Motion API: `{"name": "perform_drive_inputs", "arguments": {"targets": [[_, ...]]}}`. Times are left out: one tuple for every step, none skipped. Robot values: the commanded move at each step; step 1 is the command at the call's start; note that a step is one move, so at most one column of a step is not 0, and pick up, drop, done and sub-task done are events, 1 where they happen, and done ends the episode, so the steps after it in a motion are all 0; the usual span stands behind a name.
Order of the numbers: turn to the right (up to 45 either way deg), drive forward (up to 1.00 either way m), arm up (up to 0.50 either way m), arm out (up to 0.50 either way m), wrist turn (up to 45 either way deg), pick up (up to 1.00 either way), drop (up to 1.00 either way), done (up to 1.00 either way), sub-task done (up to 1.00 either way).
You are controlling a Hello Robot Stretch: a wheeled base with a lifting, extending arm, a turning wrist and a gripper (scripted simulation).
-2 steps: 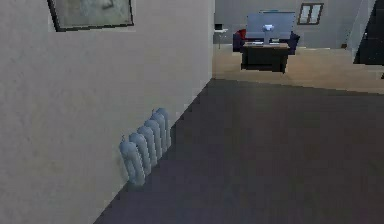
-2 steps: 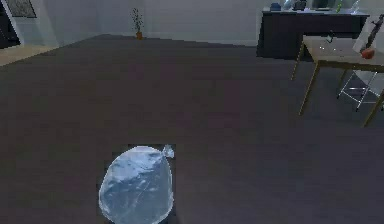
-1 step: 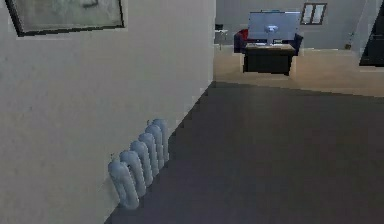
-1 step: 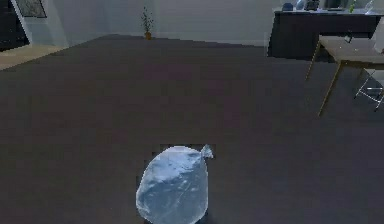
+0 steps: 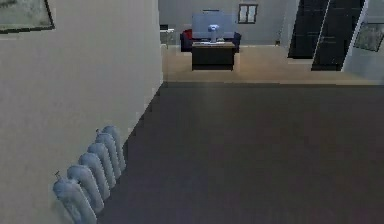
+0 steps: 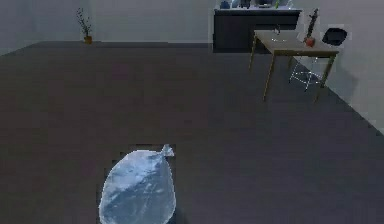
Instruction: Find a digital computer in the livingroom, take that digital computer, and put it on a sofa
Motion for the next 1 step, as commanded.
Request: {"name": "perform_drive_inputs", "arguments": {"targets": [[0.0, 0.65, 0.00, 0.00, 0.0, 0.00, 0.00, 0.00, 0.00]]}}
